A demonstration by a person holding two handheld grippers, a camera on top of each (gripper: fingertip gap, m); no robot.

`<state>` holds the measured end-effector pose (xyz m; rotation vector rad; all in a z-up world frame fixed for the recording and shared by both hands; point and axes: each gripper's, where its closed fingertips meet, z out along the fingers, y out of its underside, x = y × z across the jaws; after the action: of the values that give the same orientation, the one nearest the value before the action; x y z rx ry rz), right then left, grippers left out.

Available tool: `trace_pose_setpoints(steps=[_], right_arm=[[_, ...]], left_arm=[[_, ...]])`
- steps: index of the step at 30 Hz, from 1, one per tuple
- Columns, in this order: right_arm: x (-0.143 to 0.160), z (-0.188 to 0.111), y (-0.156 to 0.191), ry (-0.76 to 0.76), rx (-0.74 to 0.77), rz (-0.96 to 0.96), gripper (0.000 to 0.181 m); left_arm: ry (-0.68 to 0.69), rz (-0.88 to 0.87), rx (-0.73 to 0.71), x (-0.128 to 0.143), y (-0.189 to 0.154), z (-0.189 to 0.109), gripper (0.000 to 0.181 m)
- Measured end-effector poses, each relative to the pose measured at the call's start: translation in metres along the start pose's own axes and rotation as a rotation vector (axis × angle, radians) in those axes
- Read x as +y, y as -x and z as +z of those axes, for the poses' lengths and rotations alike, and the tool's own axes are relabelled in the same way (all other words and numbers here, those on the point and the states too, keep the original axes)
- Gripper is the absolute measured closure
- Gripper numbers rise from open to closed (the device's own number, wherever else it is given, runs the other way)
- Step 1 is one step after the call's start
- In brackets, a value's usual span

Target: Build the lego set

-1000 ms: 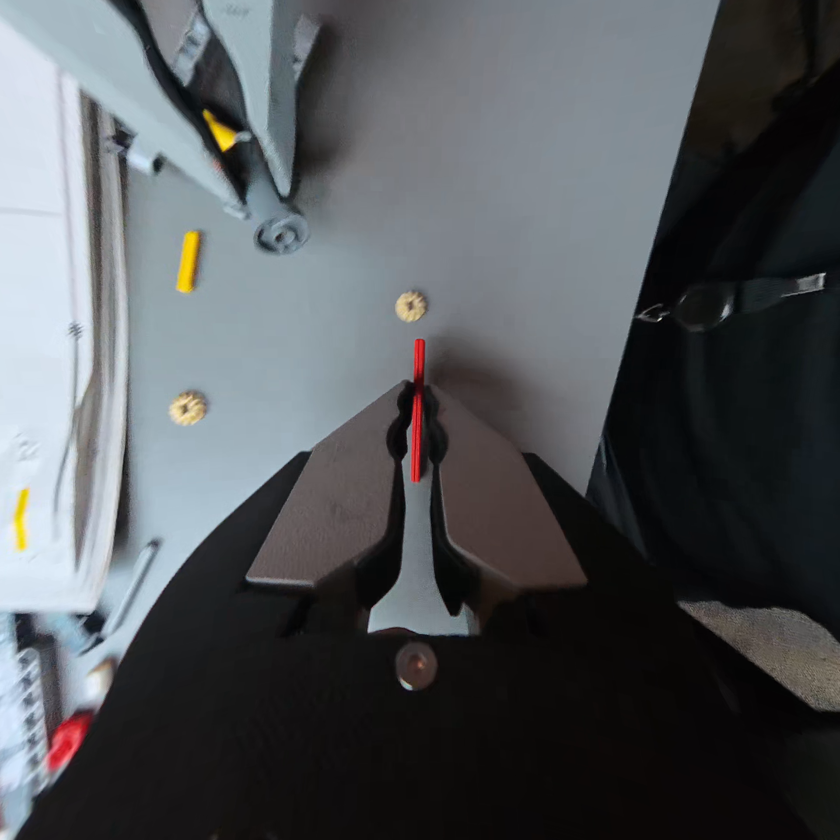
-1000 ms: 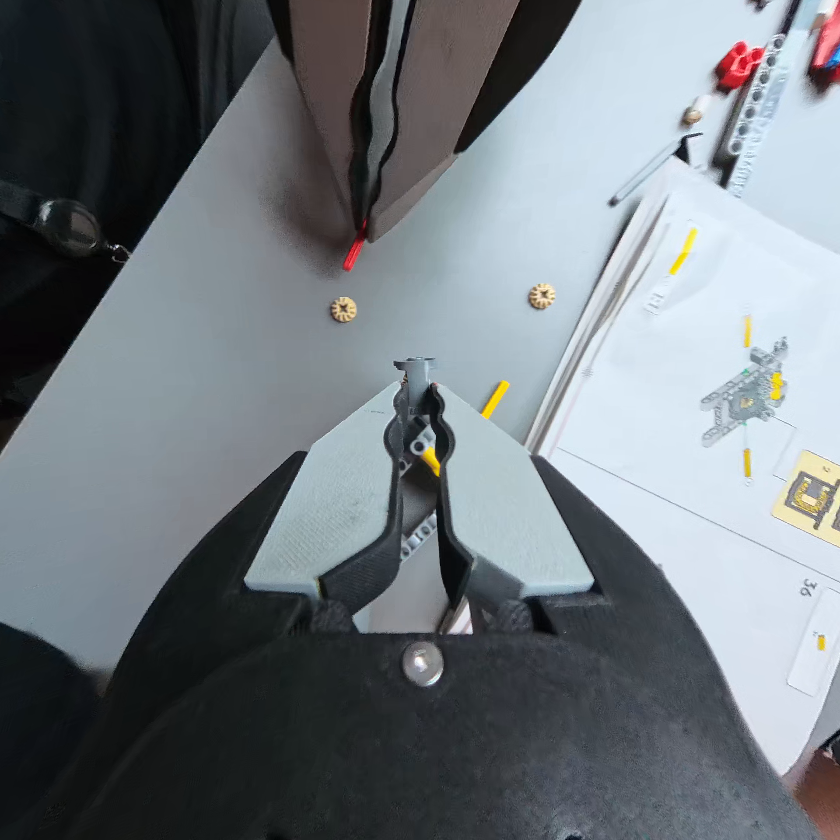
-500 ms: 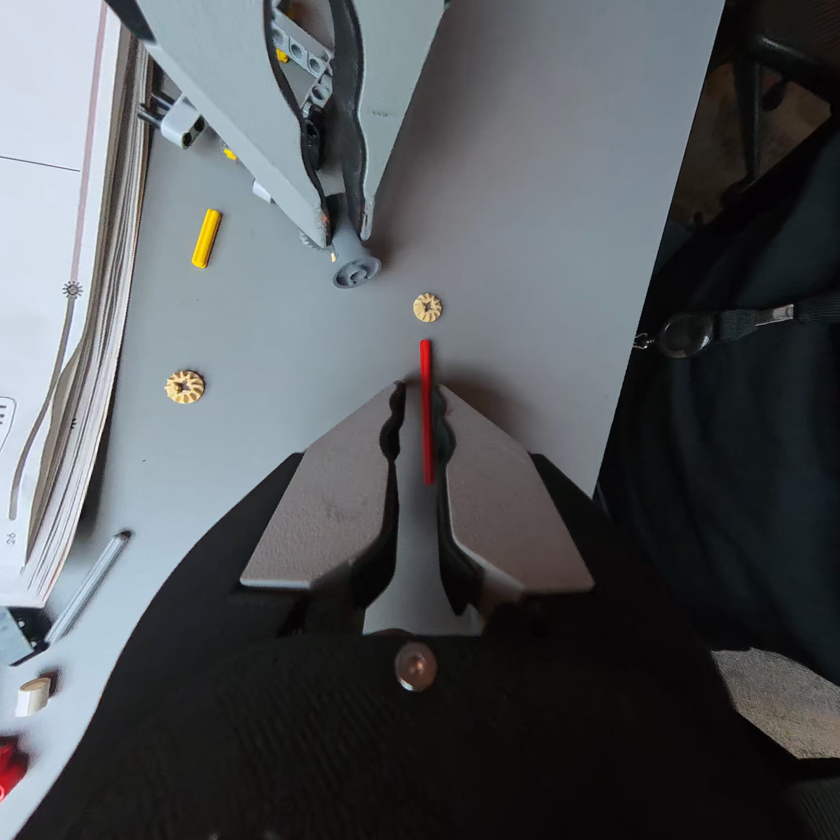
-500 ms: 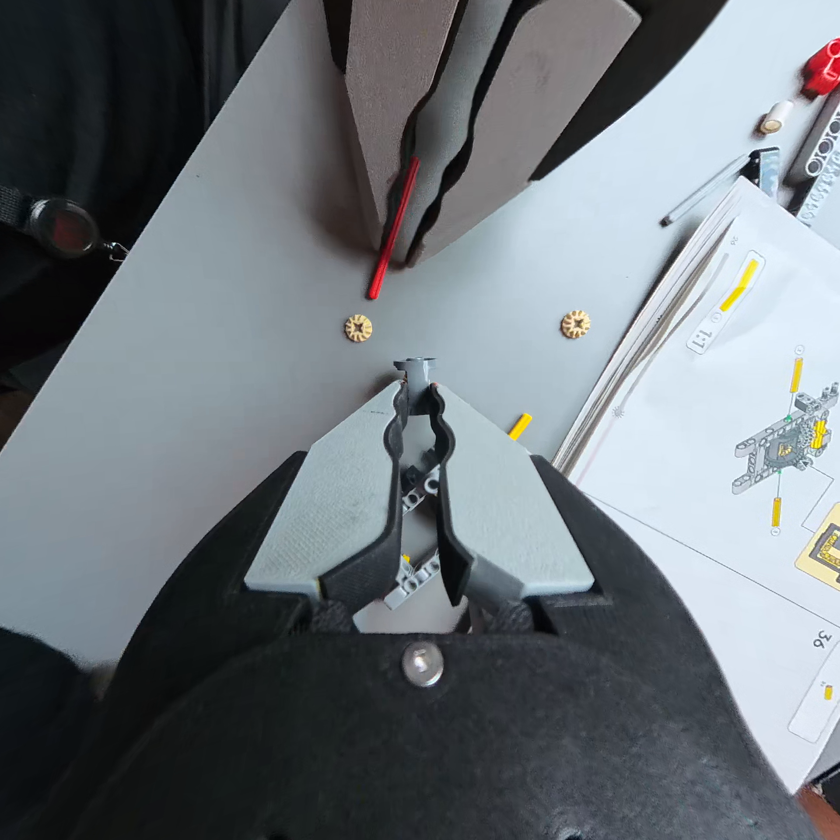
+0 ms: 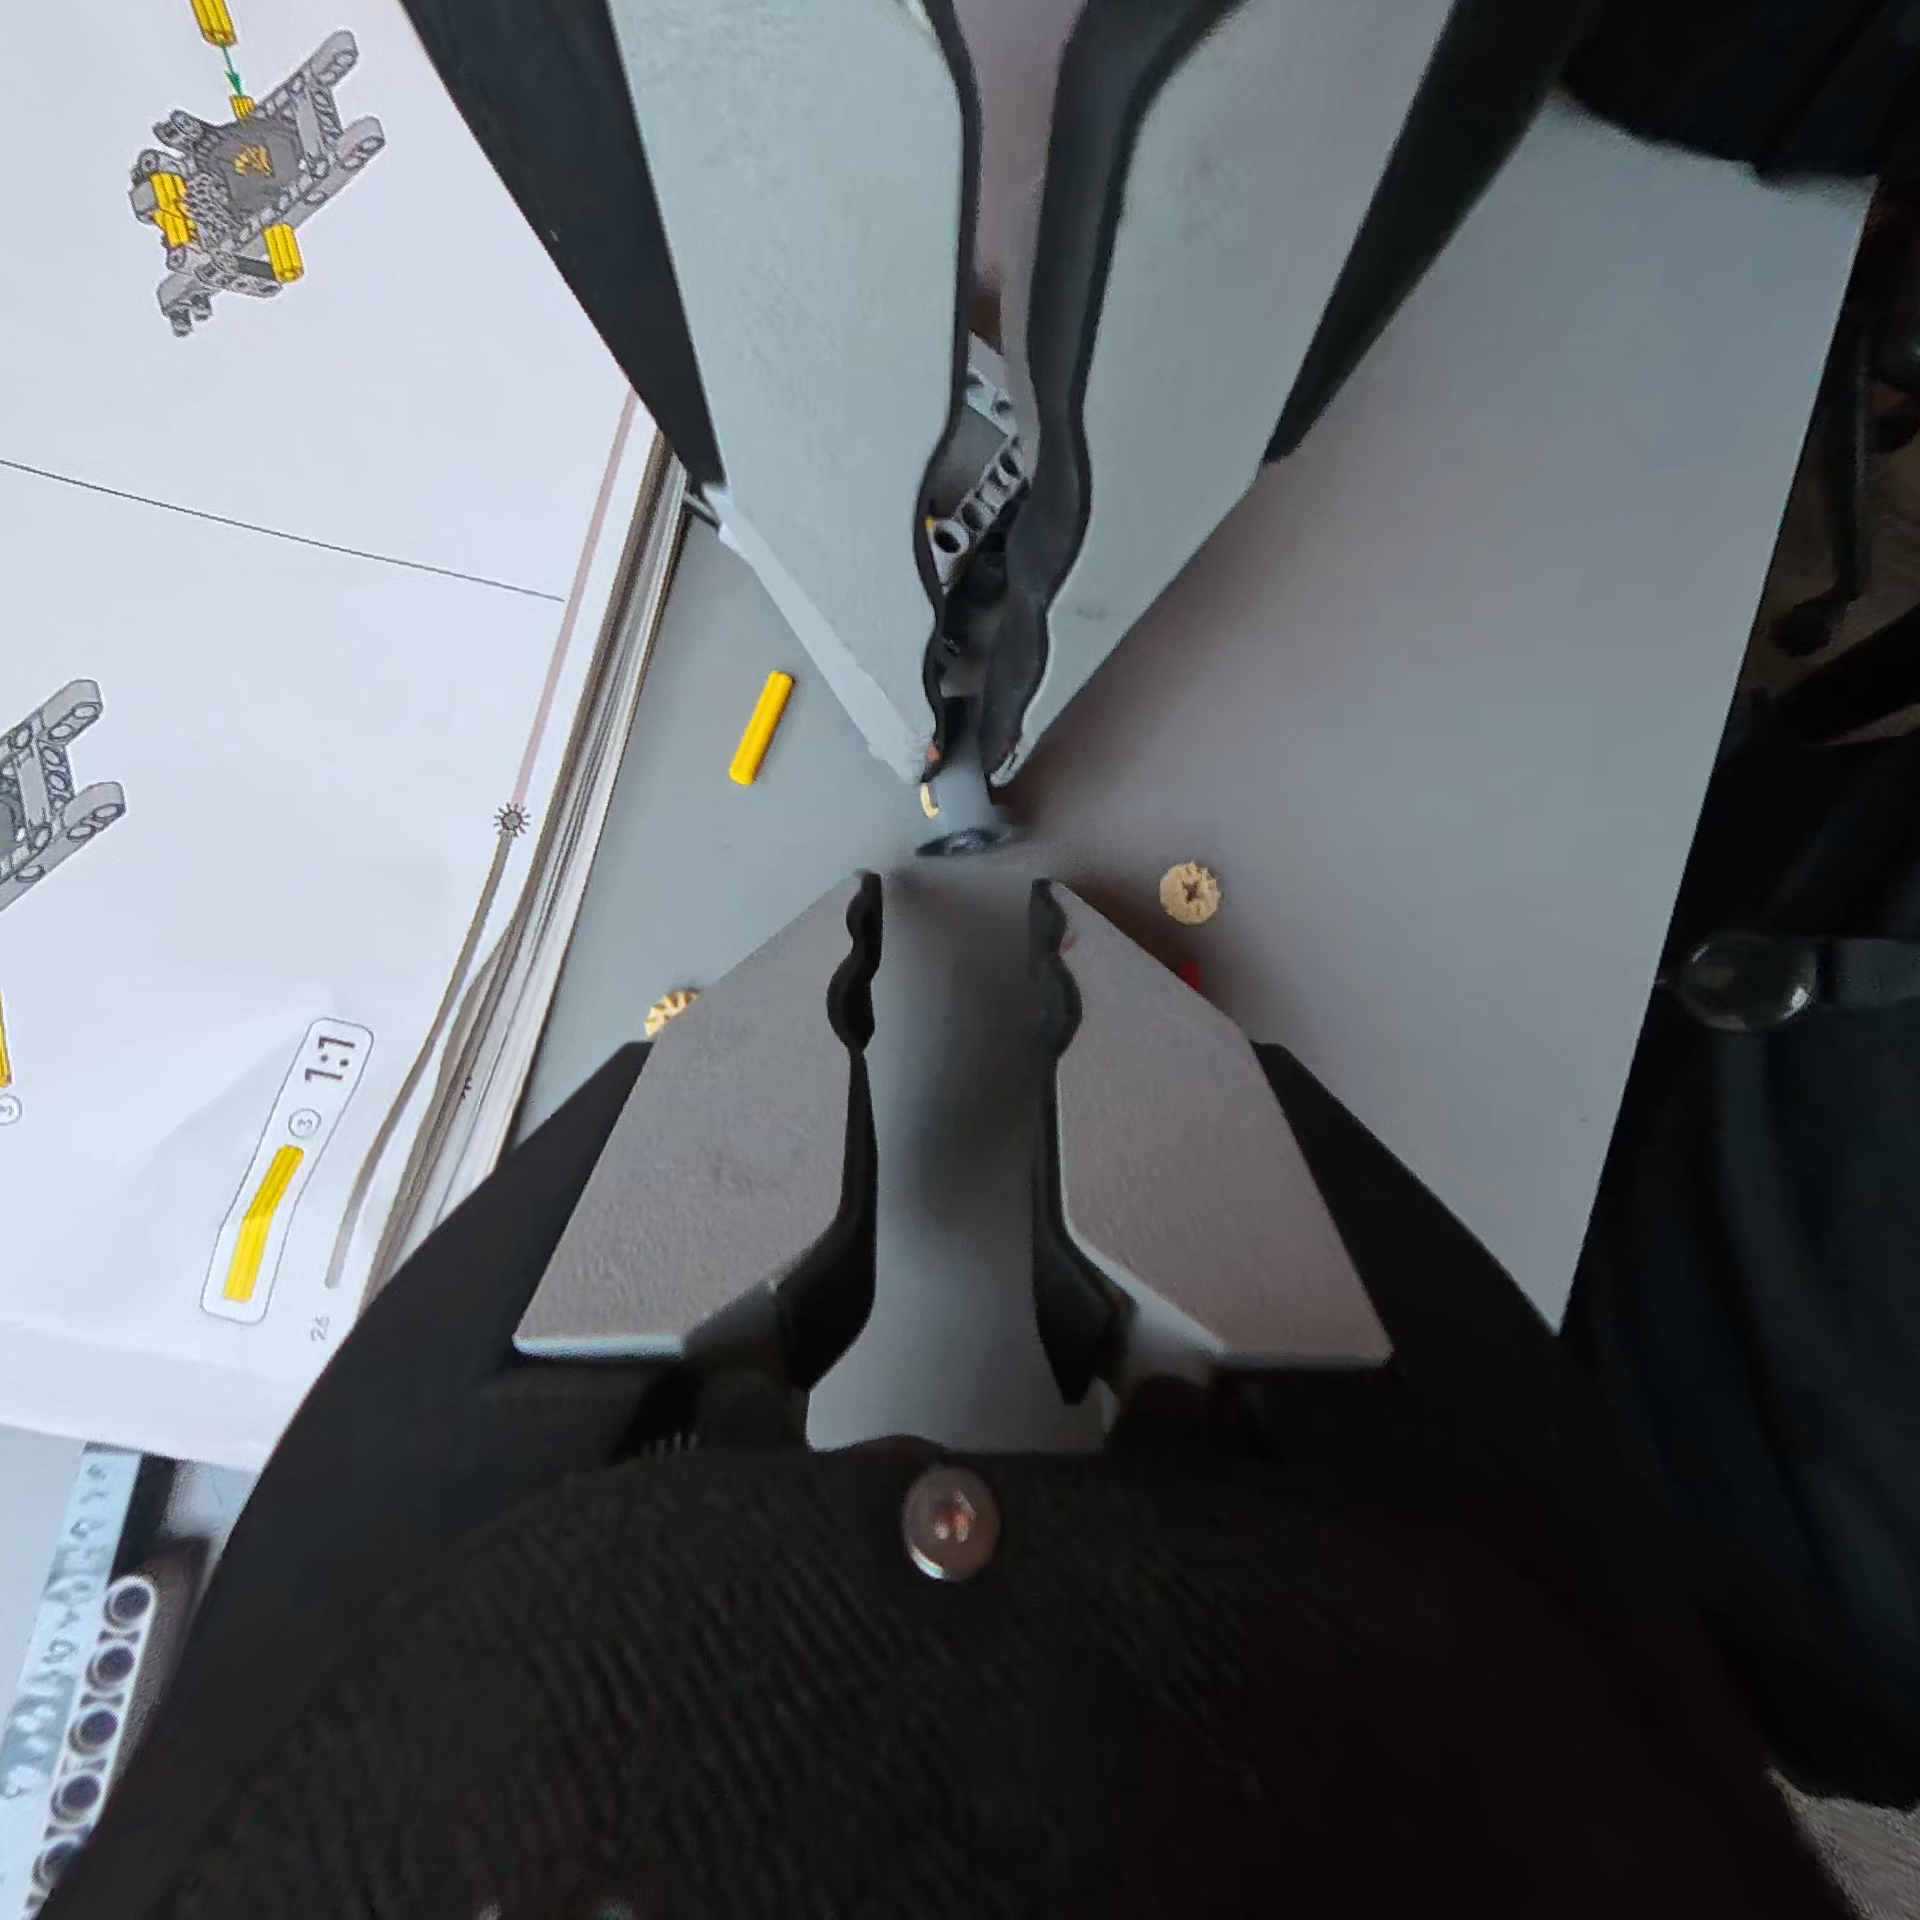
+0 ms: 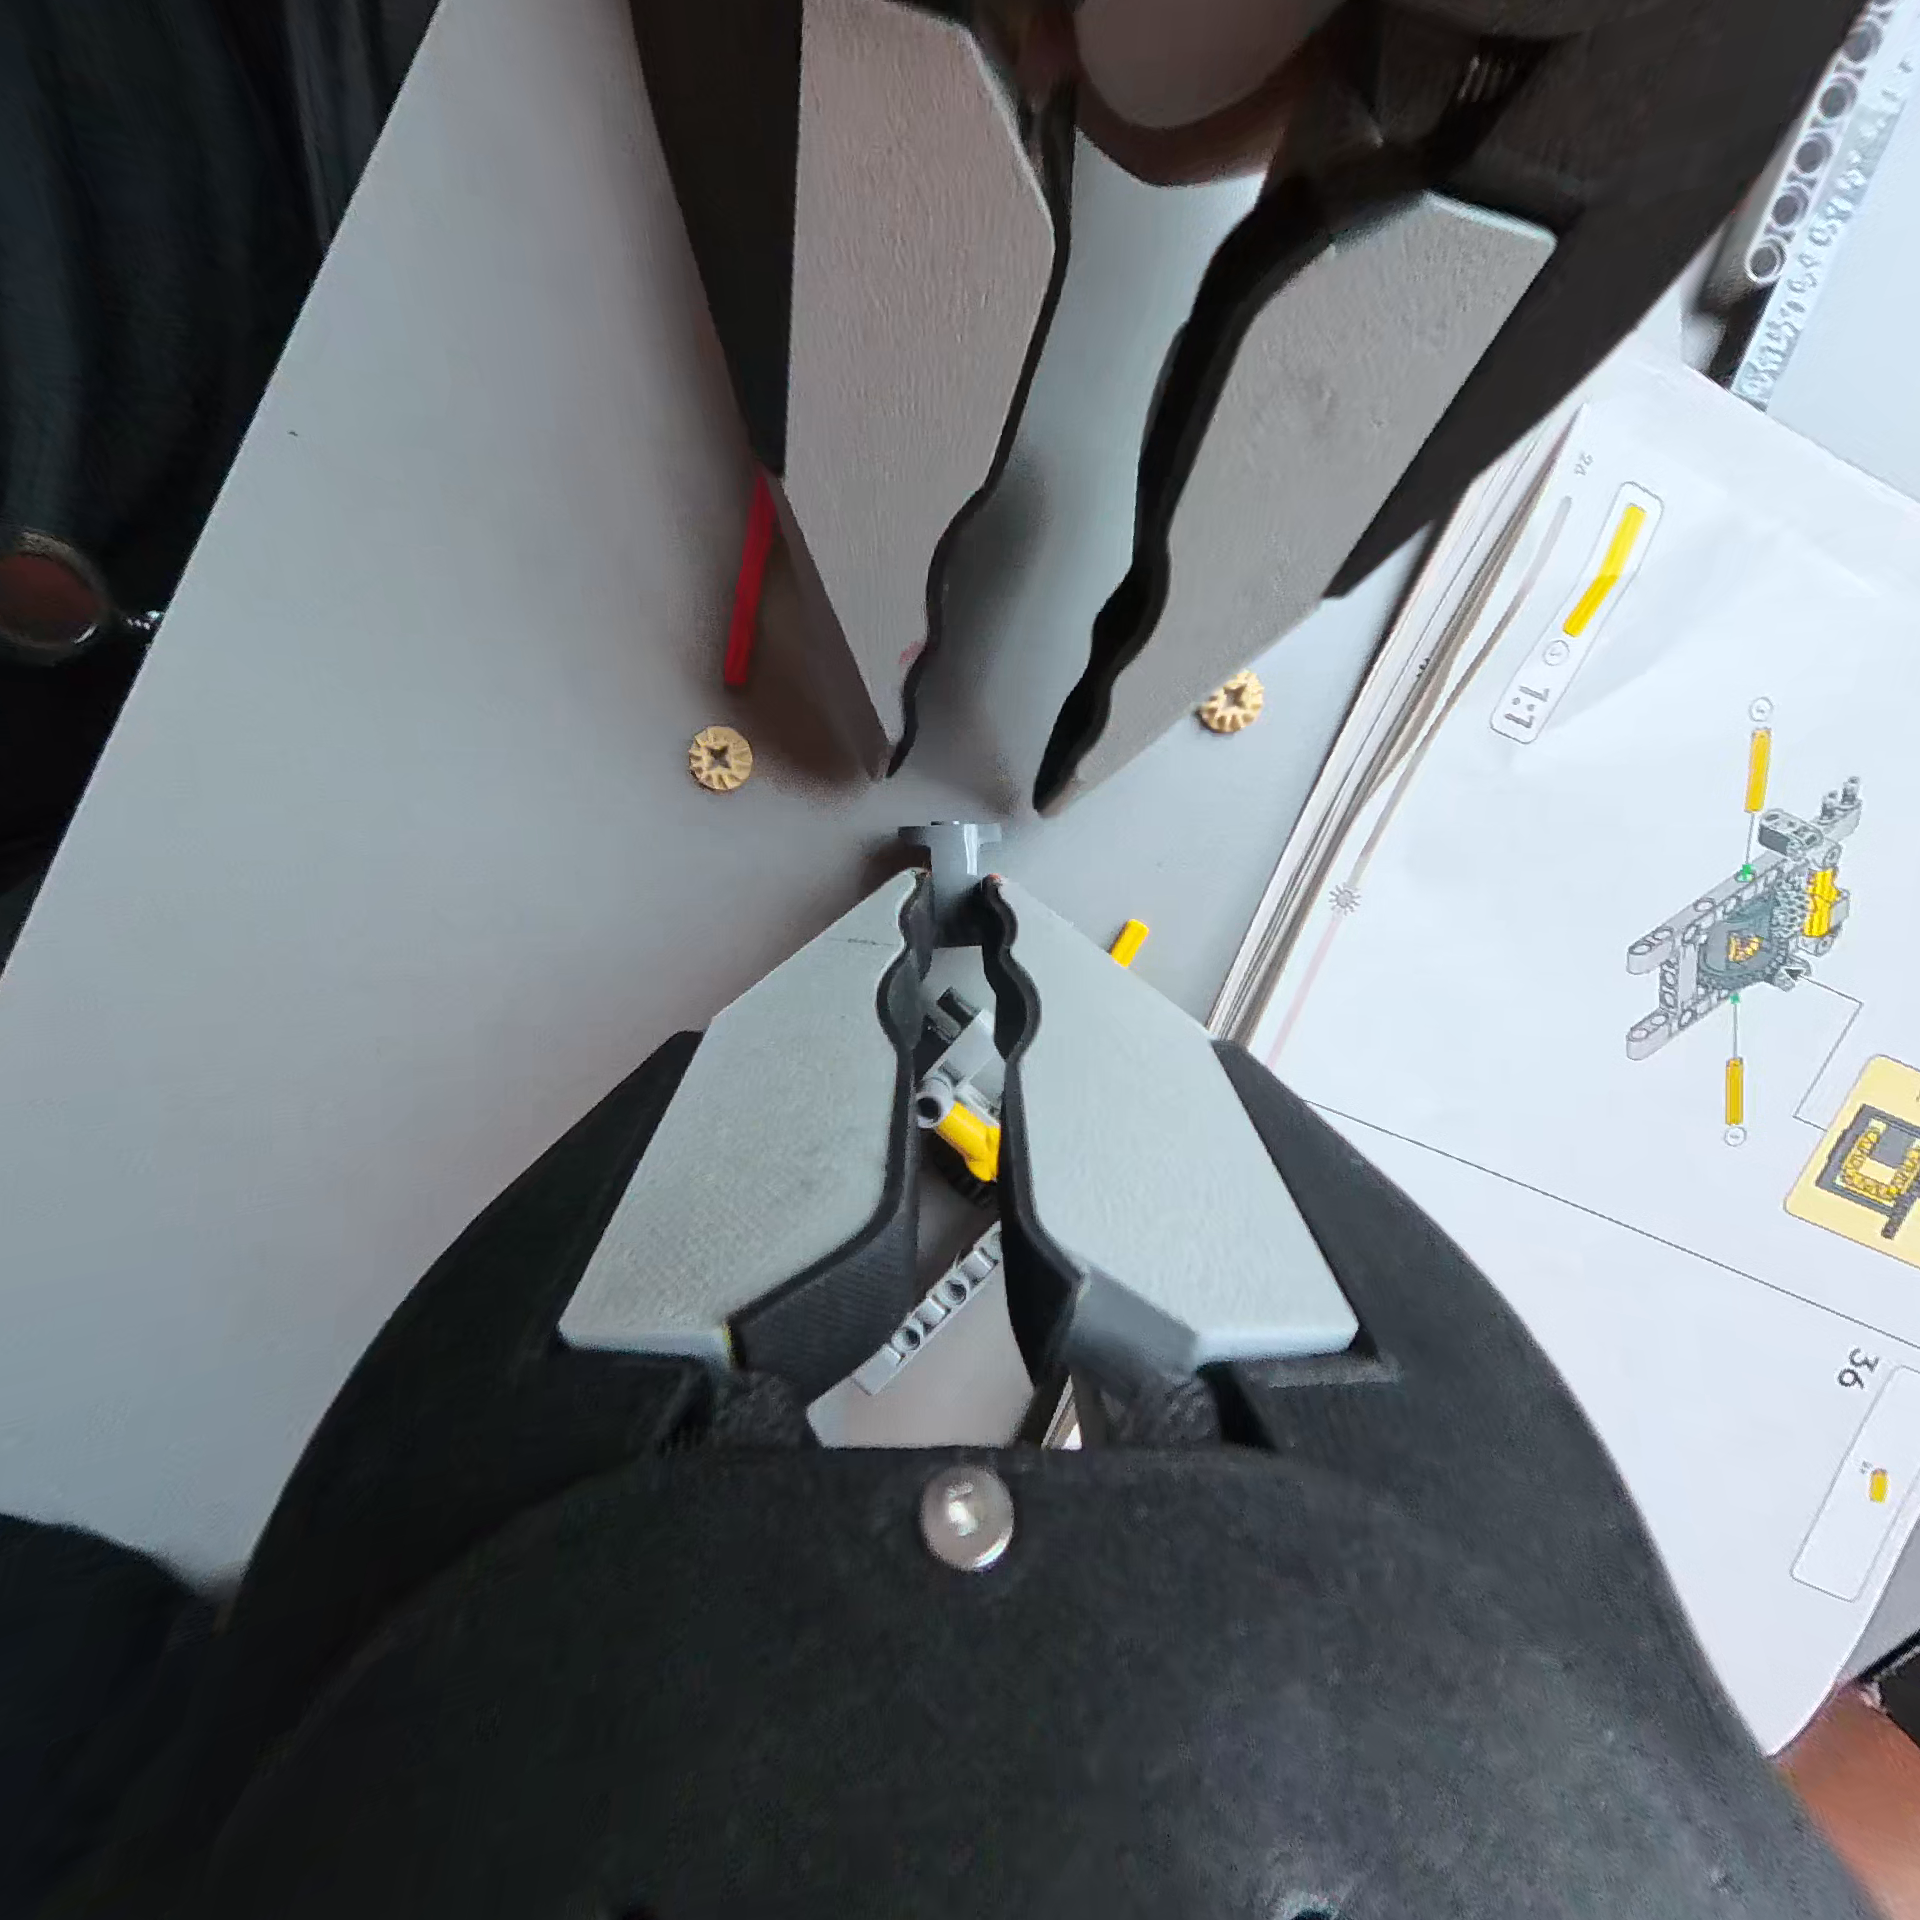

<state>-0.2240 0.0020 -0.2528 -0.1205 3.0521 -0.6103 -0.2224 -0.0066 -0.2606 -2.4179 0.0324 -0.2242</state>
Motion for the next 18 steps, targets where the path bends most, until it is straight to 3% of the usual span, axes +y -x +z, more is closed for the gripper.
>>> trace_pose_setpoints(steps=[1,12,18], right_arm=[[-0.001,0.000,-0.001,-0.001,0.002,0.002,0.176],[0.002,-0.002,-0.007,-0.006,0.022,0.009,0.176],[0.007,-0.027,-0.006,-0.018,0.058,0.026,0.176]], left_arm=[[-0.011,-0.002,0.009,-0.003,0.000,0.001,0.155],[-0.074,-0.051,0.043,-0.010,0.003,0.004,0.158],[-0.085,-0.033,0.054,-0.012,0.001,-0.004,0.154]])
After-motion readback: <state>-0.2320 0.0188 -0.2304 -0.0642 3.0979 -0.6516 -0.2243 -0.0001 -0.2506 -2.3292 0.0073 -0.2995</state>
